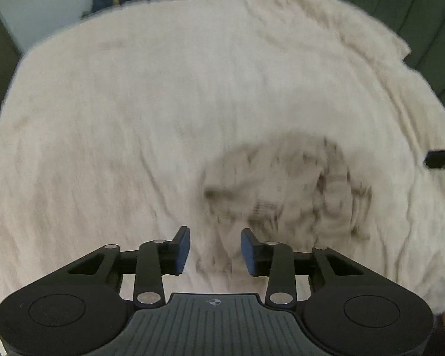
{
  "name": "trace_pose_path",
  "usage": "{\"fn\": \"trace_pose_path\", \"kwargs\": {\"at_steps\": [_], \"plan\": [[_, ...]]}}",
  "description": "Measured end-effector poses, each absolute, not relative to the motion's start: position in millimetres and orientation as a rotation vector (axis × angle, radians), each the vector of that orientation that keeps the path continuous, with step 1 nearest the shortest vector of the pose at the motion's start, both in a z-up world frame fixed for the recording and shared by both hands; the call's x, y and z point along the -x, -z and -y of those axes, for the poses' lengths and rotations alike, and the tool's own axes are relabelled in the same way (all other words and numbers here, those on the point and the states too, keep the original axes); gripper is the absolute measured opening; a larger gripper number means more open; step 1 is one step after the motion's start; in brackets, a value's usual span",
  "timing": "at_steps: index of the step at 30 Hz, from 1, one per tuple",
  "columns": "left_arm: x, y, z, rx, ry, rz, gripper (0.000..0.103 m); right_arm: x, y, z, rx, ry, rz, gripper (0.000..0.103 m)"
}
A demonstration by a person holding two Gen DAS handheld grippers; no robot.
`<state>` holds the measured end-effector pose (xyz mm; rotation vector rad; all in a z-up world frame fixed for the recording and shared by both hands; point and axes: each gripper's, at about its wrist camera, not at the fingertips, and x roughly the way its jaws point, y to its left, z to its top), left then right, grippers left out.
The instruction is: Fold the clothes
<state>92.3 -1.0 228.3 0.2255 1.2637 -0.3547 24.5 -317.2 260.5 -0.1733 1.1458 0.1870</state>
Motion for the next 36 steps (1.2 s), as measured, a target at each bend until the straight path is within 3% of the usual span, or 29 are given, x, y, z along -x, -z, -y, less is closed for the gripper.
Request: {"fn": "trace_pose_path", "kwargs": {"at_steps": [2, 6, 17, 20, 22, 25, 26, 27, 31, 36], "plan": [[-84.7, -202.1, -3.4, -0.204, 0.365, -1.317, 0.035, -24.9, -253.1, 313.1, 0.189, -0.182, -1.168, 0.014], [-70.7, -155.9, 2.7, -0.202, 0.407, -1.312, 0.049, -18.3, -222.5, 296.6, 0.275, -0.17, -1.147, 0.048], [-102.1, -41.9, 44.4, -0.057, 0.276, -1.271, 0.053, -85.8, -129.7, 286.7, 0.525, -0.357, -1.045, 0.048], [-109.7, -18.7, 55.4, -0.057, 0.251, -1.296, 0.042, -111.9, -96.1, 281.6, 0.628, -0.409, -1.043, 0.049], [-109.4, -8.8, 60.4, -0.085, 0.233, -1.314, 0.013, -126.2, -70.9, 278.3, 0.676, -0.427, -1.063, 0.049], [-99.2, -4.5, 68.7, -0.143, 0.213, -1.312, 0.002, -141.6, -41.1, 275.6, 0.708, -0.459, -1.086, 0.045], [-93.2, -12.1, 67.9, -0.143, 0.205, -1.285, 0.002, -142.3, -37.9, 277.3, 0.699, -0.473, -1.09, 0.02], [-88.1, -24.4, 64.7, -0.148, 0.183, -1.252, 0.002, -141.8, -36.4, 279.7, 0.686, -0.488, -1.093, 0.003], [-69.0, -83.8, 41.8, -0.133, 0.066, -1.119, 0.001, -130.8, -48.1, 289.0, 0.623, -0.52, -1.061, 0.0], [-45.8, -173.7, -1.7, -0.108, -0.053, -0.967, 0.001, -82.3, -132.4, 320.8, 0.455, -0.452, -0.912, 0.0]]}}
